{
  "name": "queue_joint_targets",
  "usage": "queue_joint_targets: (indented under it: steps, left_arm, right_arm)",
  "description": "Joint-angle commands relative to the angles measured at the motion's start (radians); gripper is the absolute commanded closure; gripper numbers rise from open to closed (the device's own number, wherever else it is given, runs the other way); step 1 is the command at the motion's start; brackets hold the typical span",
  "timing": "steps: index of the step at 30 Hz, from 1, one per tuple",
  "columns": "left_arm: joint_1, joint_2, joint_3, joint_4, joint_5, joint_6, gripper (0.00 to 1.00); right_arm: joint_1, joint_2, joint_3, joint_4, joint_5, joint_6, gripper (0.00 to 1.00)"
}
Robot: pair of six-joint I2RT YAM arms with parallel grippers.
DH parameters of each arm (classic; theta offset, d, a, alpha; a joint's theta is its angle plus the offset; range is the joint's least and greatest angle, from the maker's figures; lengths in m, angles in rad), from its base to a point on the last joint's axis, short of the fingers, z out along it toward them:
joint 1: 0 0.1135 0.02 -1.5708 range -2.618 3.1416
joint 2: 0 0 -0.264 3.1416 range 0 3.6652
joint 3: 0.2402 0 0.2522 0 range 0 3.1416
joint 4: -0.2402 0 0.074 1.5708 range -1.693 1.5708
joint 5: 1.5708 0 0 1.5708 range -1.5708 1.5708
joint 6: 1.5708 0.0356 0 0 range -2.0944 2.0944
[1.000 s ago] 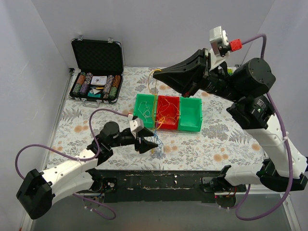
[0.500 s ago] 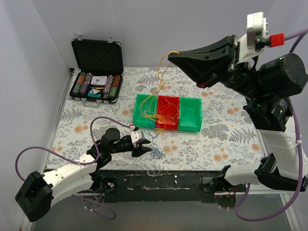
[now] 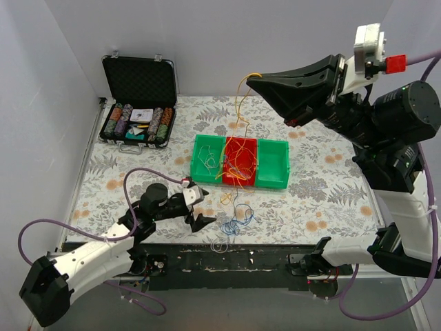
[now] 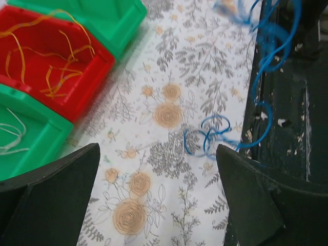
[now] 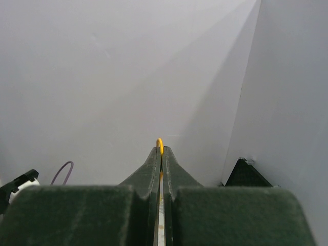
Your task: Untangle the cables
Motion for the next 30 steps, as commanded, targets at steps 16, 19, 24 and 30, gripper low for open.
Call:
queue_joint_targets:
  steps: [16,19,24,30]
  left_arm:
    - [-0.001,0.106,0.200,0.299,0.082,-0.376,0.08]
    - [-0.004,0.102,0.199,0.268,0.068,-0.321,0.58]
    - [-0.007,0.067,0.131,0.161,0.045,-0.126,1.00]
    - [-0.006,0.042,0.007,0.056,-0.075,0.102,1.00]
  right_arm:
    - [0.004,0.001,-0.076,0.107,-0.088,0.107,0.99]
    - [0.004,-0.005,-0.081,0.102,-0.075,0.093,0.99]
    - [0.004,-0.006,-0.038,0.030,0.013,0.009,0.99]
    - [0.004,-0.025,-0.009,-0.014,0.122,-0.080,0.99]
